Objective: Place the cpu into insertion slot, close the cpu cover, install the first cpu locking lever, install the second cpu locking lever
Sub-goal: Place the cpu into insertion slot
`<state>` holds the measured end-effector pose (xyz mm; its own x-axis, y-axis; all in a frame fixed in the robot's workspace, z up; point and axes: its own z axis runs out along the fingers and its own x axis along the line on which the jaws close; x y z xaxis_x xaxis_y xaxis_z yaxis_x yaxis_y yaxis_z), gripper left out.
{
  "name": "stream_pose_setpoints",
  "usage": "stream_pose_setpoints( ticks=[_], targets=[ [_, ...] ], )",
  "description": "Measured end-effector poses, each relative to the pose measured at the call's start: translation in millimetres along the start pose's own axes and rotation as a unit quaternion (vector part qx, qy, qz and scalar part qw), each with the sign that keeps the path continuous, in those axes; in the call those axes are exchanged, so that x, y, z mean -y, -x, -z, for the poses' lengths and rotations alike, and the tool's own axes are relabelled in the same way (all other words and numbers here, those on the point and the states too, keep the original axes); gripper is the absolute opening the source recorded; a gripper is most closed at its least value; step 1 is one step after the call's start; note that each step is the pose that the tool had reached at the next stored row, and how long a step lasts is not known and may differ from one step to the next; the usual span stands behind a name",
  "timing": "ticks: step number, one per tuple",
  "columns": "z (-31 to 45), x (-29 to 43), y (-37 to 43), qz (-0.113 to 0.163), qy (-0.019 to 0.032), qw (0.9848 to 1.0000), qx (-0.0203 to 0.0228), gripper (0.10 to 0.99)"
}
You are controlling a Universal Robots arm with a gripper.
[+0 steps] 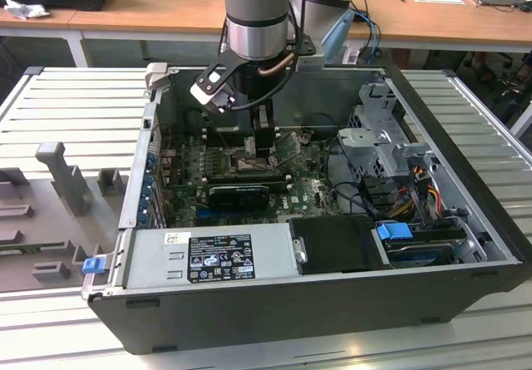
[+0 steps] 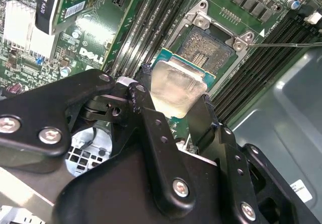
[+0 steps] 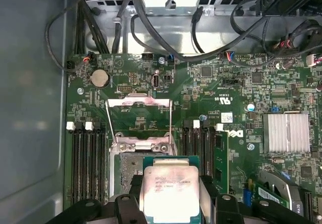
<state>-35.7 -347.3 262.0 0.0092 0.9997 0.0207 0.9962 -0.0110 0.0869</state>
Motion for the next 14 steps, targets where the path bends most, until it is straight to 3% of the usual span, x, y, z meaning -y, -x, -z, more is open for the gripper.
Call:
stream_pose_setpoints(
  ticks=[4,8,14],
  targets=[
    [-2.2,0.2,0.0,0.0,0.0001,1.0,-0.0001,0.525],
    [-14.6,3.6,-6.1,0.0,0.0,1.0,-0.0001,0.525],
    [-19.3,4.2,-10.4,0.0,0.0001,1.0,-0.0001,0.525]
  ],
)
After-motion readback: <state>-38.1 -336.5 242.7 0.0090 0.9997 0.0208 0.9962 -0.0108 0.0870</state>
